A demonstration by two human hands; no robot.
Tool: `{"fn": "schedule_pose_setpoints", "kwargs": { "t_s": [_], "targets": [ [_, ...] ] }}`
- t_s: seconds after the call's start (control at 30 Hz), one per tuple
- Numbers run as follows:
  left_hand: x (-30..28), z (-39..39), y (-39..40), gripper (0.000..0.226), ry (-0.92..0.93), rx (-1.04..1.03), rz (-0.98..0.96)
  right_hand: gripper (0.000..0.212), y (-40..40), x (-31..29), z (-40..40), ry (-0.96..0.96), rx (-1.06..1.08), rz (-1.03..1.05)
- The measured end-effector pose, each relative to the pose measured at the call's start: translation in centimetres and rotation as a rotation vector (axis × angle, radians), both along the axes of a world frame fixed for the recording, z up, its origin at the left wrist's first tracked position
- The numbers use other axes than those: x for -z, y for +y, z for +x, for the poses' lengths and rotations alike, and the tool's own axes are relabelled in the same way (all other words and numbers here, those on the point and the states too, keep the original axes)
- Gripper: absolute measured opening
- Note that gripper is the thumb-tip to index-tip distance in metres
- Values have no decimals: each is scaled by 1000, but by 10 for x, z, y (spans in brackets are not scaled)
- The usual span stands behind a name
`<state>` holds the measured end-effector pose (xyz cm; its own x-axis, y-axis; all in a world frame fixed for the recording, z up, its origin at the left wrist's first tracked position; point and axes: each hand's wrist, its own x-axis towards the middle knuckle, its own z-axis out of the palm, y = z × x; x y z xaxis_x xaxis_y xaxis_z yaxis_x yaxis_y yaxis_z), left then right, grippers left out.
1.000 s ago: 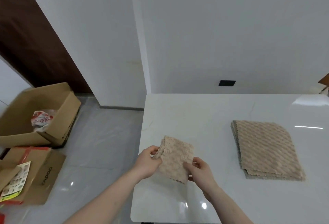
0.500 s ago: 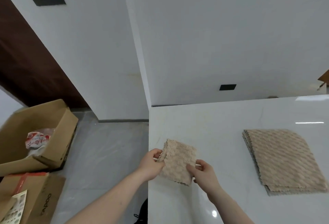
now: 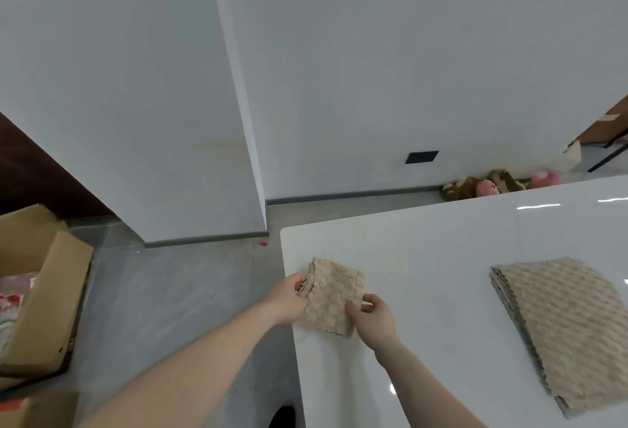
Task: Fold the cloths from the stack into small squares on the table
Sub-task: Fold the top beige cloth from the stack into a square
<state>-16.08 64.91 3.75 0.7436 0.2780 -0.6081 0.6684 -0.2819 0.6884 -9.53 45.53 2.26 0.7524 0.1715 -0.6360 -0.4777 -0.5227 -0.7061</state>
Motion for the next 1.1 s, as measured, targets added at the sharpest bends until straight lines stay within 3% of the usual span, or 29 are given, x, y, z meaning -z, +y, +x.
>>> {"fn": "schedule_pose_setpoints", "kwargs": {
  "t_s": [0.1, 0.3, 0.4, 0.57, 0.87, 1.1],
  "targets": [
    [13, 20, 20, 24, 13, 1, 14, 30, 22, 11, 20, -15, 11, -28],
    [21, 57, 48, 67, 46, 104, 55, 35, 58, 29, 49, -23, 20, -42],
    [32, 64, 58, 80, 86, 163, 112, 50, 67, 38, 53, 14, 10, -58],
    [29, 48, 48, 75, 59, 213, 252, 73, 52, 28, 37, 16, -77, -113],
    [-12, -44, -41, 64, -75, 210, 198, 54, -52, -39, -28, -72, -106, -21],
    [-44, -99, -149, 61, -168, 211, 283, 42, -165, -87, -73, -153, -163, 74]
  ]
}}
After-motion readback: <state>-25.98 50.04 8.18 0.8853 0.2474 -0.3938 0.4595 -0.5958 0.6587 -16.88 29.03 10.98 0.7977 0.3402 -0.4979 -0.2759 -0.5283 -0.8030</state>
